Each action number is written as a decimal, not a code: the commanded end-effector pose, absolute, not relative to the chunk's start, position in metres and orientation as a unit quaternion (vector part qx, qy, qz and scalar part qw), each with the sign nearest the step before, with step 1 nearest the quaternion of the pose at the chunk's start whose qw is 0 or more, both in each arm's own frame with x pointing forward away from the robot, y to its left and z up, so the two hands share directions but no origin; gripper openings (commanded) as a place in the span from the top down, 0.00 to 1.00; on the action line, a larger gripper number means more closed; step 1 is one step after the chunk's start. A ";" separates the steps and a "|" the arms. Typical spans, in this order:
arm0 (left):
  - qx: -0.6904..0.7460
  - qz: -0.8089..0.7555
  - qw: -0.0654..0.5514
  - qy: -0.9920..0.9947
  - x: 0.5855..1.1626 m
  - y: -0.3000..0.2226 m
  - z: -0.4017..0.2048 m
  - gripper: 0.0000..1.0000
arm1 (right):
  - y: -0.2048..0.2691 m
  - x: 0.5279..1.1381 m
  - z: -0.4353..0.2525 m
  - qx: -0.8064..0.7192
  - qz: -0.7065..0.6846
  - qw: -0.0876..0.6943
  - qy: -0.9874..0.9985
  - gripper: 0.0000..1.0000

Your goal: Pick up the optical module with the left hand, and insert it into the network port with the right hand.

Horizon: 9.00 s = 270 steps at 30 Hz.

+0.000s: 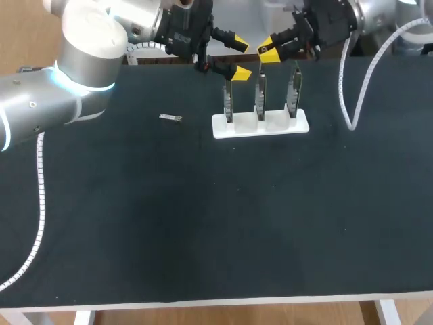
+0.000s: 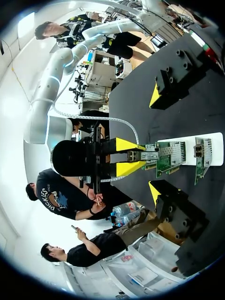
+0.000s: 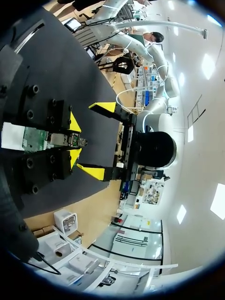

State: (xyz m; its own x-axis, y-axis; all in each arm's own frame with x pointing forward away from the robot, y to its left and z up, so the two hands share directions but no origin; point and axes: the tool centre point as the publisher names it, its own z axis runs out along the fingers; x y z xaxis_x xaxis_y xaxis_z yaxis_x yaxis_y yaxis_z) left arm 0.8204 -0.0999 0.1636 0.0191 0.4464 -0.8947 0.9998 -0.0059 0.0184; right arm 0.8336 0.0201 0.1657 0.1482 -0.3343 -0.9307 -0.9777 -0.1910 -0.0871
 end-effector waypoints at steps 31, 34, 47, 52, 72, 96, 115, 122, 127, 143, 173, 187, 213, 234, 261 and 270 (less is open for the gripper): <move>0.608 -0.368 0.374 0.596 0.823 -0.101 0.164 0.00 | 0.017 0.837 0.164 -0.669 0.436 0.357 0.484 1.00; 0.608 -0.368 0.374 0.596 0.823 -0.101 0.164 0.00 | 0.018 0.834 0.168 -0.679 0.429 0.356 0.478 1.00; 0.608 -0.368 0.374 0.596 0.823 -0.101 0.164 0.00 | 0.014 0.830 0.173 -0.683 0.416 0.359 0.482 1.00; 0.608 -0.368 0.374 0.596 0.823 -0.101 0.164 0.00 | 0.014 0.829 0.171 -0.682 0.420 0.357 0.481 1.00; 0.608 -0.368 0.374 0.596 0.823 -0.101 0.164 0.00 | 0.019 0.833 0.169 -0.687 0.416 0.349 0.482 1.00; 0.608 -0.368 0.374 0.596 0.823 -0.101 0.164 0.00 | 0.024 0.833 0.166 -0.695 0.406 0.338 0.488 1.00; 0.608 -0.368 0.374 0.596 0.823 -0.101 0.164 0.00 | 0.021 0.834 0.169 -0.688 0.407 0.348 0.490 1.00; 0.608 -0.368 0.374 0.596 0.823 -0.101 0.164 0.00 | 0.021 0.835 0.171 -0.687 0.405 0.351 0.490 1.00; 0.608 -0.368 0.374 0.596 0.823 -0.101 0.164 0.00 | 0.017 0.836 0.168 -0.683 0.404 0.351 0.497 1.00; 0.608 -0.368 0.374 0.596 0.823 -0.101 0.164 0.00 | 0.019 0.836 0.163 -0.683 0.406 0.343 0.501 1.00; 0.608 -0.368 0.374 0.596 0.823 -0.101 0.164 0.00 | 0.018 0.829 0.152 -0.677 0.412 0.341 0.506 1.00; 0.608 -0.368 0.374 0.596 0.823 -0.101 0.164 0.00 | 0.018 0.830 0.153 -0.677 0.411 0.344 0.505 0.00; 0.608 -0.368 0.374 0.596 0.823 -0.101 0.164 0.00 | 0.017 0.829 0.159 -0.673 0.406 0.357 0.504 0.00; 0.608 -0.368 0.374 0.596 0.823 -0.101 0.164 0.00 | 0.015 0.826 0.189 -0.694 0.371 0.375 0.490 0.00; 0.608 -0.368 0.374 0.596 0.823 -0.101 0.164 0.00 | 0.015 0.826 0.189 -0.694 0.371 0.375 0.490 1.00; 0.608 -0.368 0.374 0.596 0.823 -0.101 0.164 0.00 | 0.015 0.826 0.184 -0.691 0.374 0.373 0.493 1.00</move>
State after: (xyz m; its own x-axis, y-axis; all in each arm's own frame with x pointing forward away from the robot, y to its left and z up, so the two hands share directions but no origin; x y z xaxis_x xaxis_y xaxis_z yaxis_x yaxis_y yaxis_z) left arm 0.8203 -0.0999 0.1636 0.0192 0.4464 -0.8946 0.9998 -0.0060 0.0184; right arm 0.8270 0.0146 0.1851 0.2347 -0.4034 -0.8844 -0.9602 -0.2376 -0.1465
